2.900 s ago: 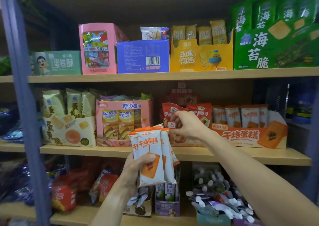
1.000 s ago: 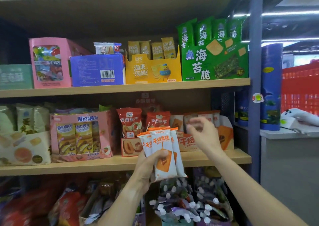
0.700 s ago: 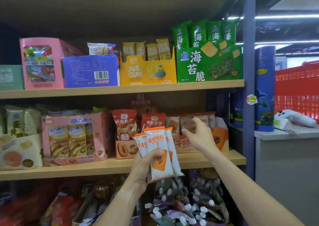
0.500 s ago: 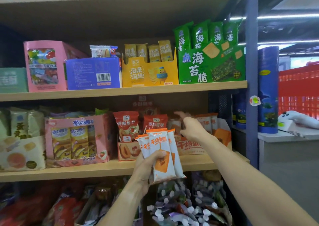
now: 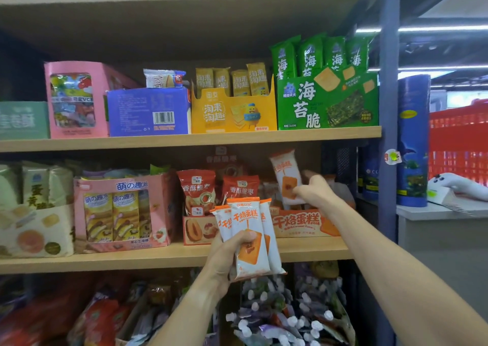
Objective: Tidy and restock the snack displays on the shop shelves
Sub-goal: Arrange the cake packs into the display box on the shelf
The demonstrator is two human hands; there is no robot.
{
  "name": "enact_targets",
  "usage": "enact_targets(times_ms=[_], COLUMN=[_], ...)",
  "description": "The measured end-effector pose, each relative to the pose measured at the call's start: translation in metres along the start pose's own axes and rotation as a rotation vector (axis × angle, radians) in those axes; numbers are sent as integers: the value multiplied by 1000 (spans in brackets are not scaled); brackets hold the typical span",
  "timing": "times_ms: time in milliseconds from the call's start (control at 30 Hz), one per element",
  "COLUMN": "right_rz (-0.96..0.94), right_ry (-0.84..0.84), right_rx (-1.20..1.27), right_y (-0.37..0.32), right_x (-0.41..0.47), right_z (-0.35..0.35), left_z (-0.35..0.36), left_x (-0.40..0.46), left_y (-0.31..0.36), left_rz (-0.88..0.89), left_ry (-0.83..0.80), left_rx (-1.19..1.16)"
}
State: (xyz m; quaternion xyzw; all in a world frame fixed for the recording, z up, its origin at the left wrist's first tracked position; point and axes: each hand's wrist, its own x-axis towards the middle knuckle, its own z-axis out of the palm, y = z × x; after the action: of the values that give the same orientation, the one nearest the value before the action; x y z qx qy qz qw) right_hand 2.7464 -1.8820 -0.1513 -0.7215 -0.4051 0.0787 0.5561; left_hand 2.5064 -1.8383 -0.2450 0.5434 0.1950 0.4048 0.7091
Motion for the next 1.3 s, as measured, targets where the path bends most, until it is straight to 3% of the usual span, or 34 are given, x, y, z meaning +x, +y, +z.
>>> enact_targets(times_ms=[167,467,733,833,967,1067,1167,1300], right_rz=[-1,-73,-318,-277,-109,-95,-167,-354], right_ry=[-25,-73,416,346,185,133,232,402], right_rx=[-338,-534,-499,-449,-195,-250,-413,-263], right_y=[-9,-8,18,21,4,1,1,1], right_x=[-2,-6,-34,-31,-15,-6,-4,-44], right_z=[35,41,33,33,30,38,40,23], left_z=[-3,-4,-3,-3,-2,-2,-1,0], left_x=[2,6,7,7,6,6,6,4], left_y=[0,-4,-4,-4,-4,-5,-5,-6], left_rz=[-4,-3,-4,-13,-17,-14,-16,-28], left_ry=[1,-10,-16,-11,-1,8,8,-6], left_rx=[-2,16,22,13,-36,-52,-47,-51])
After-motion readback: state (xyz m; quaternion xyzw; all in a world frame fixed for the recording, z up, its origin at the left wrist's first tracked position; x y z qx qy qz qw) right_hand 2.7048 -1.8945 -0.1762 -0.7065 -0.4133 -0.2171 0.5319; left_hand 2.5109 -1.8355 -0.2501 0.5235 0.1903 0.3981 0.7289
